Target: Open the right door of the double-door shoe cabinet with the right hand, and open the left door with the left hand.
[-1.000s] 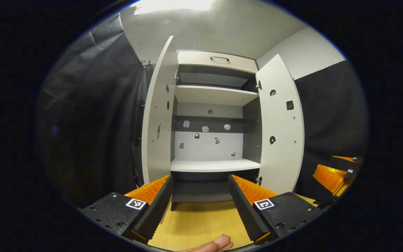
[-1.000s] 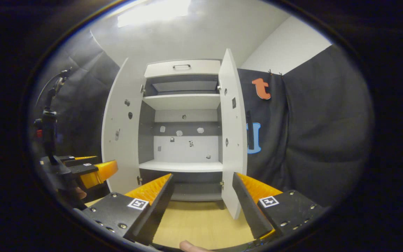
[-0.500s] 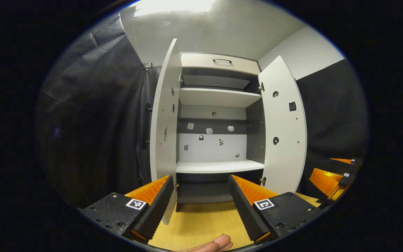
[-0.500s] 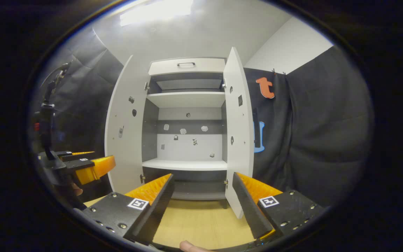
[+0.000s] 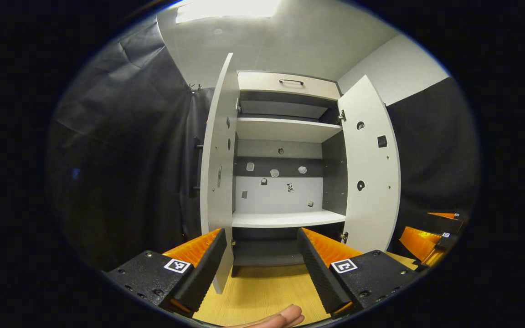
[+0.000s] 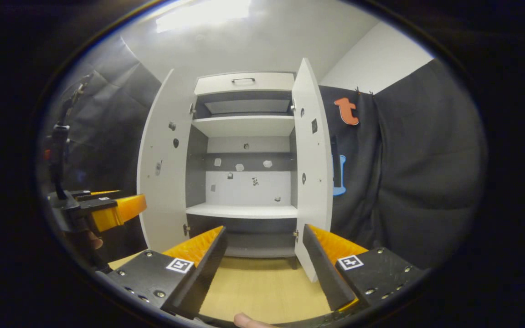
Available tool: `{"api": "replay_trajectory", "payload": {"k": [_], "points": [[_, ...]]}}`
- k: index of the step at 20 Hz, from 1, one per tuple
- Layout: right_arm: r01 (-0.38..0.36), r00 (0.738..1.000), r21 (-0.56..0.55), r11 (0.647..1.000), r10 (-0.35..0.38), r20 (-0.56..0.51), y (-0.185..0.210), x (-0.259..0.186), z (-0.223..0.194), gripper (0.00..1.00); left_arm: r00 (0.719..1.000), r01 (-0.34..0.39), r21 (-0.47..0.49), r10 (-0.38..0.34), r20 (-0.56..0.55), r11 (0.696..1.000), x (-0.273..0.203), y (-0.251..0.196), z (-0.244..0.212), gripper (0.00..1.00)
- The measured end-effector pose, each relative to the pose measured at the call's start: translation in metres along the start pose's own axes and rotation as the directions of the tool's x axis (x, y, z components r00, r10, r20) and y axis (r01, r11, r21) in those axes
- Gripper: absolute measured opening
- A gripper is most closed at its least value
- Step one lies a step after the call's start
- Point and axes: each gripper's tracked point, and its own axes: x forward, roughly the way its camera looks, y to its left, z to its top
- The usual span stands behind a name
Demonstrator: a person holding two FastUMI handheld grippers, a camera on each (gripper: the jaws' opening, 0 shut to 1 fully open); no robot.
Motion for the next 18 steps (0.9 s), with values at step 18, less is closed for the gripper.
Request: {"api": "replay_trajectory", "payload": {"k": [18], "points": [[-0.005,1.0,0.02,1.0,0.004,0.025,-0.008,-0.007,0.002,0.99,0.999,0.033,0.017,-0.034,0.02,0.999,-0.002,-0.014,0.009,0.96]]}}
